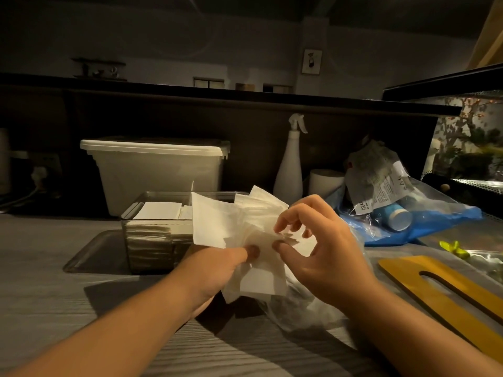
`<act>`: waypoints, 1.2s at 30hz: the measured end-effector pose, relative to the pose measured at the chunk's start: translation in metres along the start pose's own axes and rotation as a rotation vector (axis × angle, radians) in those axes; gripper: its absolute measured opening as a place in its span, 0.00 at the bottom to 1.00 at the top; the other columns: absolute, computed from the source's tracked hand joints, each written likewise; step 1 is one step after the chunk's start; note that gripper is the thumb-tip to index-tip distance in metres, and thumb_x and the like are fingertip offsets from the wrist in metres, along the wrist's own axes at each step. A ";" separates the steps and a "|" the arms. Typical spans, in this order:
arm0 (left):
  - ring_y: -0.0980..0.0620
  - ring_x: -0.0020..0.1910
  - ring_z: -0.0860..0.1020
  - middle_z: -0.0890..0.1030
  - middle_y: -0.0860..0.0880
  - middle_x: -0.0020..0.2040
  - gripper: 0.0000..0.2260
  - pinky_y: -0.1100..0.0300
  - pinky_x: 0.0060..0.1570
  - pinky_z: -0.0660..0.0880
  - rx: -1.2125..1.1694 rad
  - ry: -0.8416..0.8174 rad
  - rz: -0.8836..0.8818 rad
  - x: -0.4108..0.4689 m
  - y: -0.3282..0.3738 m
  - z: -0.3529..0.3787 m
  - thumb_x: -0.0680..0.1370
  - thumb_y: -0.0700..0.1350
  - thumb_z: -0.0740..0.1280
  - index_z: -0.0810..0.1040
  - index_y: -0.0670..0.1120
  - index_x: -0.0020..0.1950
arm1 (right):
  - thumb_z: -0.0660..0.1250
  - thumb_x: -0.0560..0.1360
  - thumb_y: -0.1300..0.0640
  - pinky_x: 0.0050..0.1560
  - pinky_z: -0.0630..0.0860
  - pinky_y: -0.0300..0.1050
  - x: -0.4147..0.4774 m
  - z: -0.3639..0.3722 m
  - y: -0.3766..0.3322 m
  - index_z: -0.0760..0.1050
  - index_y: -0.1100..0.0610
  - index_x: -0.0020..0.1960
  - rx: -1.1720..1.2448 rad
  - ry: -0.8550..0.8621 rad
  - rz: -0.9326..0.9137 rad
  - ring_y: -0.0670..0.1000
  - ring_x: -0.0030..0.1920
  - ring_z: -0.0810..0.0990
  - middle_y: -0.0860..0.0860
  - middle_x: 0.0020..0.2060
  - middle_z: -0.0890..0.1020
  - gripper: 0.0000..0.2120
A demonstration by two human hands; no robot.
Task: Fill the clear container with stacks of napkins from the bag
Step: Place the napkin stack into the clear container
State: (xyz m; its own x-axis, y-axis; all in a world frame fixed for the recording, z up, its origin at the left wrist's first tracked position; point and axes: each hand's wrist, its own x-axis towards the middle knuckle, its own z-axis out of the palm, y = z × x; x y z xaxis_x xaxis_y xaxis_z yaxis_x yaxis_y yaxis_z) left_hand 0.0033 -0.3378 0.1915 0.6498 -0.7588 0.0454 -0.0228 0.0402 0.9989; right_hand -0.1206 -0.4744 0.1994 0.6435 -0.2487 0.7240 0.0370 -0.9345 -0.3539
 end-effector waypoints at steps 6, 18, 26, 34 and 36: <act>0.48 0.53 0.81 0.83 0.47 0.53 0.13 0.52 0.52 0.80 0.051 -0.036 -0.008 0.000 0.000 0.002 0.76 0.41 0.72 0.76 0.53 0.57 | 0.70 0.72 0.43 0.44 0.71 0.28 0.003 0.003 0.002 0.72 0.38 0.49 -0.051 -0.003 0.073 0.39 0.53 0.72 0.34 0.51 0.70 0.08; 0.41 0.50 0.84 0.86 0.42 0.48 0.09 0.47 0.52 0.79 -0.283 -0.098 -0.103 -0.005 0.011 0.004 0.79 0.43 0.65 0.82 0.44 0.56 | 0.72 0.74 0.49 0.43 0.75 0.34 0.003 -0.001 0.001 0.74 0.40 0.47 0.092 0.065 0.209 0.37 0.49 0.76 0.36 0.45 0.78 0.07; 0.41 0.51 0.82 0.86 0.43 0.47 0.07 0.46 0.53 0.79 -0.208 0.023 -0.075 -0.003 0.011 0.002 0.79 0.44 0.67 0.83 0.45 0.53 | 0.72 0.71 0.57 0.43 0.80 0.40 0.012 -0.014 0.007 0.78 0.56 0.44 0.609 -0.002 0.341 0.49 0.46 0.84 0.47 0.40 0.84 0.04; 0.43 0.52 0.83 0.86 0.44 0.48 0.08 0.46 0.56 0.78 -0.183 -0.005 -0.086 -0.003 0.011 0.005 0.80 0.41 0.65 0.83 0.43 0.53 | 0.73 0.74 0.57 0.43 0.80 0.37 0.008 -0.006 0.001 0.81 0.50 0.48 0.403 -0.032 0.315 0.43 0.47 0.82 0.43 0.43 0.84 0.04; 0.43 0.51 0.83 0.86 0.44 0.48 0.08 0.47 0.55 0.78 -0.206 -0.017 -0.083 -0.003 0.011 0.004 0.80 0.41 0.64 0.83 0.44 0.54 | 0.72 0.75 0.56 0.41 0.79 0.34 0.008 -0.004 0.001 0.80 0.50 0.48 0.397 -0.012 0.327 0.40 0.46 0.82 0.43 0.43 0.83 0.04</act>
State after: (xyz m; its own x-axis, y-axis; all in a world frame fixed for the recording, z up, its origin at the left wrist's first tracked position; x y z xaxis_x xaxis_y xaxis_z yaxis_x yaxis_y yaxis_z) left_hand -0.0023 -0.3379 0.2022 0.6296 -0.7761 -0.0349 0.1873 0.1081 0.9763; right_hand -0.1190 -0.4786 0.2070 0.6785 -0.5070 0.5315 0.1179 -0.6390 -0.7601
